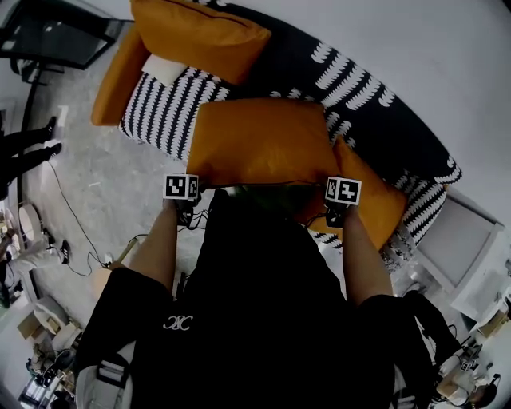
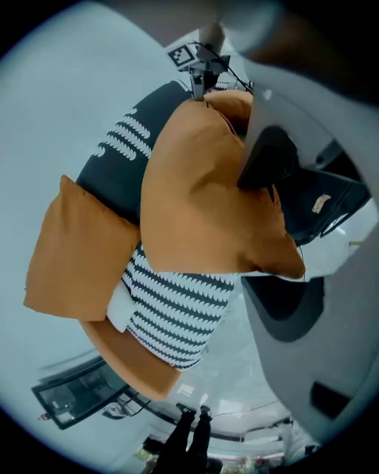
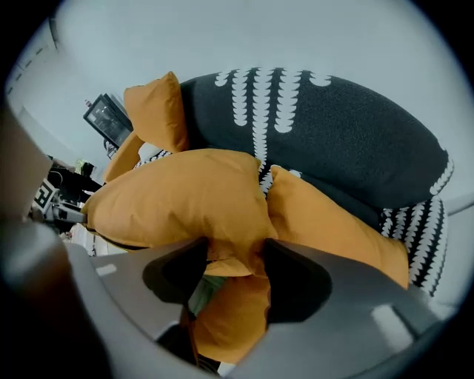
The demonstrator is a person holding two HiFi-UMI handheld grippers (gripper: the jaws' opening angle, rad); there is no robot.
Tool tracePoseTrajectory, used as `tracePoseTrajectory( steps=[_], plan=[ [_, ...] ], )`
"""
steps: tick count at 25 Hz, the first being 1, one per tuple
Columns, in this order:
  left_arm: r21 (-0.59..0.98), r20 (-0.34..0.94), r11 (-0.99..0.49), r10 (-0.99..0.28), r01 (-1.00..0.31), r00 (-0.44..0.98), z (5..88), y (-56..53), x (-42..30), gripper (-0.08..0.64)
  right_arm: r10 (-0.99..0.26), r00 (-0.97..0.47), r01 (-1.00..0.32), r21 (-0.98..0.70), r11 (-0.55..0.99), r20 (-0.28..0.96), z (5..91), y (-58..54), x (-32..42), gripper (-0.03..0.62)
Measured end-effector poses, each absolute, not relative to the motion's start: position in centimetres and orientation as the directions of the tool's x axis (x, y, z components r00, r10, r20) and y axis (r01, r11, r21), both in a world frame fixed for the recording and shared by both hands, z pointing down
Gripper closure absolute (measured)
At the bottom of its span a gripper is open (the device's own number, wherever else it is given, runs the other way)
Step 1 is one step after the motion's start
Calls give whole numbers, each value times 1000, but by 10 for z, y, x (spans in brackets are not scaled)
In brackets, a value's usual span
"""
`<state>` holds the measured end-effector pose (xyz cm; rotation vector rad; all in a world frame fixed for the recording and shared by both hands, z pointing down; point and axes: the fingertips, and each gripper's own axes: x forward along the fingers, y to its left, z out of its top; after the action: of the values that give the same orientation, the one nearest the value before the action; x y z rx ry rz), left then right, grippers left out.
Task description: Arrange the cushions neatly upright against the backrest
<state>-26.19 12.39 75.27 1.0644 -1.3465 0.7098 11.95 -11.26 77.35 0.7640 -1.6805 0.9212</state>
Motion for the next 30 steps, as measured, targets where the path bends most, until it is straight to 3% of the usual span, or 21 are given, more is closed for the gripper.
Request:
tracePoseTrajectory(
  steps=[3,6,7,10,18,27,30],
  plan=[
    [280,957,363,-177,-889,229,756,120,-249,270,-22,-275,-833,-226,506,961,783,-108,117,368],
    [284,954,306,-183,-909,237,750,112,-246,355,-18,-251,-799,-196,569,968,773,-107,106,527],
    [280,954,290,-190,-915,232,746,108,-246,399,-22,-239,-789,-181,587,971,772,-106,103,551],
    [283,946,255,-233,-925,225,725,88,-248,467,-32,-249,-787,-184,588,968,765,-110,95,571],
    [324,915,163,-303,-932,265,665,27,-265,476,-97,-445,-773,-327,543,890,704,-150,93,575],
    [246,939,-91,-226,-965,261,633,-71,-283,469,-175,-542,-811,-456,367,822,659,-137,114,578],
    [231,949,-179,-176,-956,262,632,-103,-272,472,-233,-570,-819,-522,239,788,651,-138,130,578]
  ],
)
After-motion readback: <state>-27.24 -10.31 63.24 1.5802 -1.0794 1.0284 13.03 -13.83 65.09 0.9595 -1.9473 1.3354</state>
